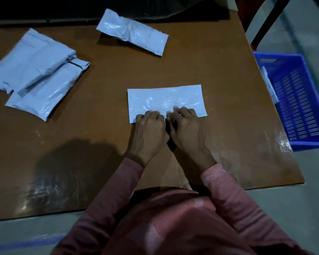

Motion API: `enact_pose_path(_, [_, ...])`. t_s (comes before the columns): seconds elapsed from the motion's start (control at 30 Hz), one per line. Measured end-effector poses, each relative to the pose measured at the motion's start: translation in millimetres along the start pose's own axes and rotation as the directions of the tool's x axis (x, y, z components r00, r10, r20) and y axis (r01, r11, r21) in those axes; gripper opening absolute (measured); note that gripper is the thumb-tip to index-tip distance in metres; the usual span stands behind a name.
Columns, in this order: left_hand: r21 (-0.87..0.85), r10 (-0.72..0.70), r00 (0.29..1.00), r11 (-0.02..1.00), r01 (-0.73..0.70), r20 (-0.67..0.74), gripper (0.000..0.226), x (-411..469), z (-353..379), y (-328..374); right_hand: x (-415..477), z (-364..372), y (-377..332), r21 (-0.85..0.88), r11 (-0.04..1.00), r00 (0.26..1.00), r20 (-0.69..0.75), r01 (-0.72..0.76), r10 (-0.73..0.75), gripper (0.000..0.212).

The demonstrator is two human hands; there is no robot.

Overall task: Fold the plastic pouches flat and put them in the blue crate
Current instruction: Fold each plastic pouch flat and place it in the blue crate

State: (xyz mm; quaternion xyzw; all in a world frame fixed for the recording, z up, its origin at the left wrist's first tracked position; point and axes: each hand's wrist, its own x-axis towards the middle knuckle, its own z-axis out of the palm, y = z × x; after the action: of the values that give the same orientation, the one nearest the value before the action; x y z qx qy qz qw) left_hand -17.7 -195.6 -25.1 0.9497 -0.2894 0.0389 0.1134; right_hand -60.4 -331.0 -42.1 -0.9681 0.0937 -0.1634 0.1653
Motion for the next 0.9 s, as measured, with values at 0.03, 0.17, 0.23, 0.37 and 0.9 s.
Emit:
enact_pose_path(0.03, [-0.026,-0.003,1.000,1.000,0.003,0.026,0.026,4,-5,-1,3,-1,1,-0.011,1.000,1.000,-0.013,0.013,-0.013,0.025])
enact_pose_path(0.17, [-0.121,-0.058,0.998,0.991,0.059,0.008,0.019,18,-11,-13,26,-12,6,0.047,0.997,0.997,-0.038,0.067,-0.065,0.013])
enact_pose_path(0.23, [-0.119,-0.083,0.996,0.990,0.078,-0.042,0.031,24,-7,-16,36,-10,6,0.063,0.997,0.997,-0.067,0.051,-0.047,0.016])
enact_pose_path(0.37, [-0.081,-0.102,0.991,0.991,0.109,0.089,0.044,28,5,-23,36,5,0,0.088,0.996,1.000,-0.008,-0.012,0.013,0.032])
enact_pose_path(0.9, [-0.085,-0.121,0.988,0.988,0.129,0.093,0.052,50,-15,-37,89,-20,-4,-0.048,0.987,0.955,0.251,-0.153,0.160,0.033])
